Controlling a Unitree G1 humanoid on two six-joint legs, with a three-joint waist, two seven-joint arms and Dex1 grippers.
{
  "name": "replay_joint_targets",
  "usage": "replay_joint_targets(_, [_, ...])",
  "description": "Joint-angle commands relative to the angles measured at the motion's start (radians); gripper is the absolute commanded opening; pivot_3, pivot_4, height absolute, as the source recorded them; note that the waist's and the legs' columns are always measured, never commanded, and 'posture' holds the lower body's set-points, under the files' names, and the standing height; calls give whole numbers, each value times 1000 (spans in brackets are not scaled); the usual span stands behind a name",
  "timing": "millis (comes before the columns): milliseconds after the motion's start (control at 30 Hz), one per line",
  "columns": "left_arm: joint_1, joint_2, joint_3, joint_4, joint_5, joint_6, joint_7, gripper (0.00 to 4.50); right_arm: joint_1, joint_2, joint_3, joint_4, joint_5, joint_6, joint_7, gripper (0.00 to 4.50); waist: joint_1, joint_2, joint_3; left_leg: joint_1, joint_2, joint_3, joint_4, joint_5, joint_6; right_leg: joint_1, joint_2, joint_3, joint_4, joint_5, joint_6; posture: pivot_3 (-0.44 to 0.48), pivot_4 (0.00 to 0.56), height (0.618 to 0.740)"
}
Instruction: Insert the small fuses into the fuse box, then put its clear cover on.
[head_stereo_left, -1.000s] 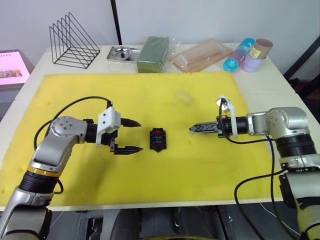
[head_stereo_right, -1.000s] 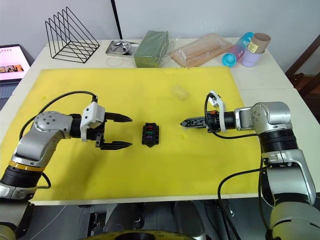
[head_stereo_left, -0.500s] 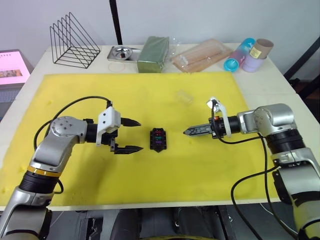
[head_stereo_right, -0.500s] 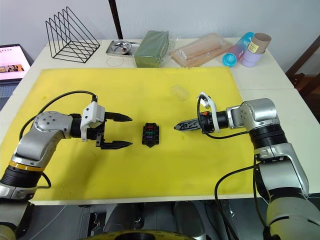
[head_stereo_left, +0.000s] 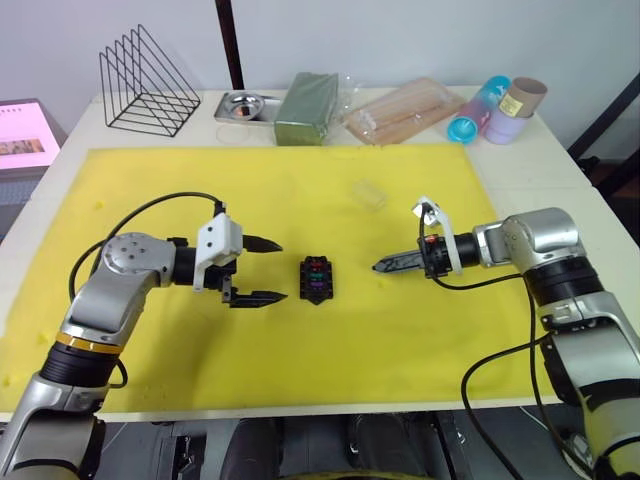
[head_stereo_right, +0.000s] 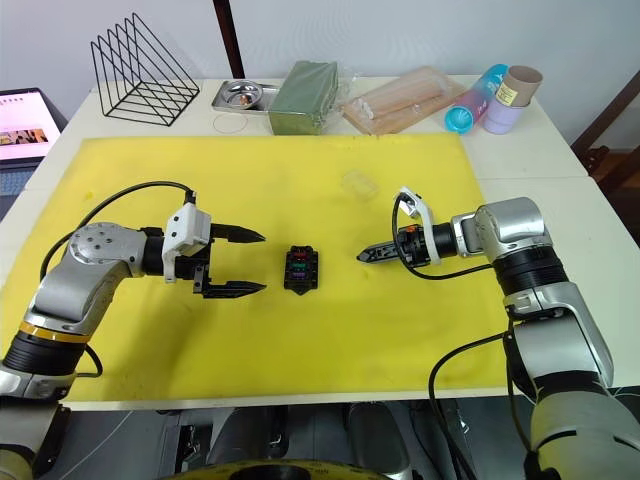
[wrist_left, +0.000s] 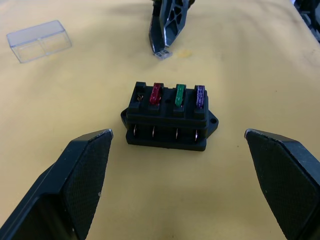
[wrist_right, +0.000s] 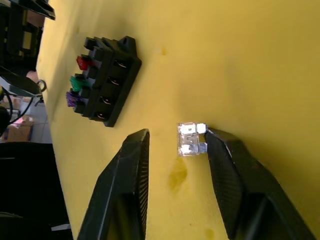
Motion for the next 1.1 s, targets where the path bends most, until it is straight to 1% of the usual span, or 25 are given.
replay_joint_targets(33, [-6,-3,5,-25,1,-12,7,4500,-13,3,11,-6,-16,-11,20,2023,1,0,0,0,0,0,0,0,0,0,0,0,0,0,0,0,150,740])
replay_joint_targets(133, [-4,-4,5,-35,0,-7,10,4500,-11,3,12,-11,-24,-14,28,2023,0,0,0,0,0,0,0,0,0,0,0,0,0,0,0,0,150,740])
replay_joint_targets(233, [-3,-4,5,-38,0,-6,11,4500,-11,4,13,-13,-30,-18,35,1505,0,0,0,0,0,0,0,0,0,0,0,0,0,0,0,0,150,740])
replay_joint_targets(367, [-7,-6,3,-32,0,-8,14,4500,-12,4,19,-14,-42,-25,40,45,0,0,0,0,0,0,0,0,0,0,0,0,0,0,0,0,150,740])
replay_joint_targets(833, [-11,-7,6,-23,-1,-12,17,4500,15,-6,14,-56,-58,-13,35,14,1,0,0,0,0,0,0,0,0,0,0,0,0,0,0,0,150,740])
replay_joint_targets(1100, [-10,-10,7,-24,1,-11,20,4500,110,-45,-63,-214,2,96,-20,14,3,0,0,0,0,-1,0,0,0,0,0,0,0,0,0,0,150,740])
